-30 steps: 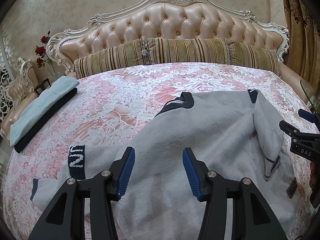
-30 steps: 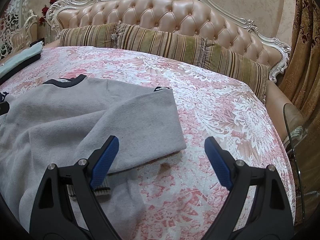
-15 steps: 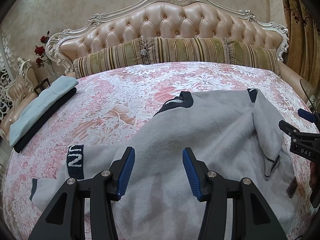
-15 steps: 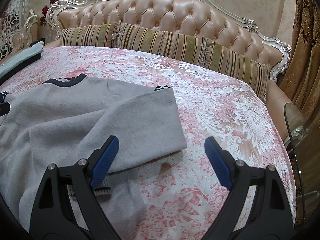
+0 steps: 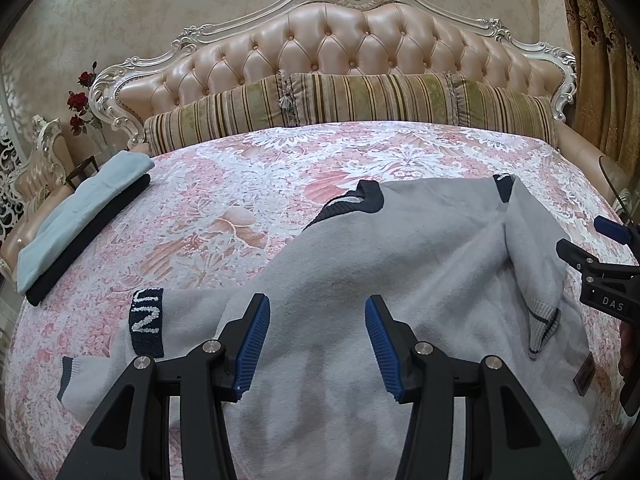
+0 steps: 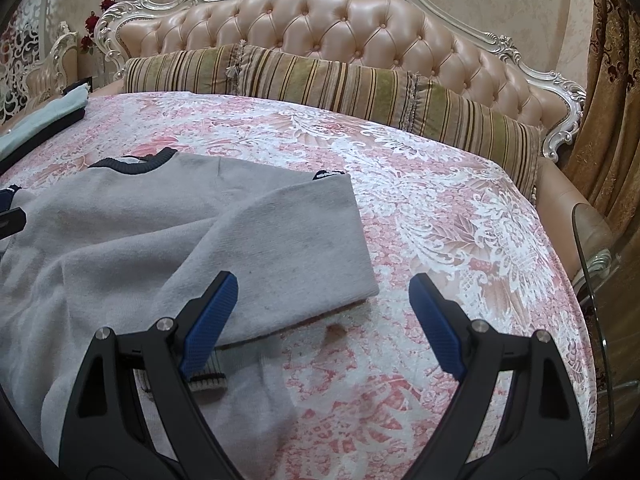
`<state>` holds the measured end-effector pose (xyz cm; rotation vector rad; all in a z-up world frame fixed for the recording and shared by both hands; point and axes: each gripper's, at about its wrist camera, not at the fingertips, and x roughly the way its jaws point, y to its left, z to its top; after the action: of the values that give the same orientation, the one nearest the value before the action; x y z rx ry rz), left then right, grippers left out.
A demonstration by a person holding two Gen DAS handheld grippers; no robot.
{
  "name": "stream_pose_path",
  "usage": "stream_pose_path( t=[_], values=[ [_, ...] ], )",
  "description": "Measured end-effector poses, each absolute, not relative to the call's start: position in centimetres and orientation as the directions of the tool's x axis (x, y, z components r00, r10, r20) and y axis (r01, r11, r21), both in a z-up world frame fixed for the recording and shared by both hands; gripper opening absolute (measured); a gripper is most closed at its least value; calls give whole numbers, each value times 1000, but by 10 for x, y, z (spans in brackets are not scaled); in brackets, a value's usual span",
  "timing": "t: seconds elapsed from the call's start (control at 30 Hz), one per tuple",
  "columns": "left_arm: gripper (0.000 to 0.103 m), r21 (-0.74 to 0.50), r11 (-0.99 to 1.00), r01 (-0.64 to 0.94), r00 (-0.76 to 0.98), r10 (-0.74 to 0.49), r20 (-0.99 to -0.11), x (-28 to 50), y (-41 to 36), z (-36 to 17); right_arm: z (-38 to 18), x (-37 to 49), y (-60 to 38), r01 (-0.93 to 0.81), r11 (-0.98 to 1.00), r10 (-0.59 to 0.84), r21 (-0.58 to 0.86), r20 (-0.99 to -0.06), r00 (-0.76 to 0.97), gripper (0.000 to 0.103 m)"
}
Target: Fold clothes
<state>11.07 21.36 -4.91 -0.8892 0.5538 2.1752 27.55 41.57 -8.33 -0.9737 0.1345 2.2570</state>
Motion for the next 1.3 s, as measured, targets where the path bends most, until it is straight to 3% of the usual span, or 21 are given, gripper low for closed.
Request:
stream_pose_path(
  t=[1.3],
  values=[
    [51, 120, -652, -749, -512, 454, -729, 111, 215, -47, -80, 276, 411, -605, -782, 527, -148, -675, -516, 89]
  ],
)
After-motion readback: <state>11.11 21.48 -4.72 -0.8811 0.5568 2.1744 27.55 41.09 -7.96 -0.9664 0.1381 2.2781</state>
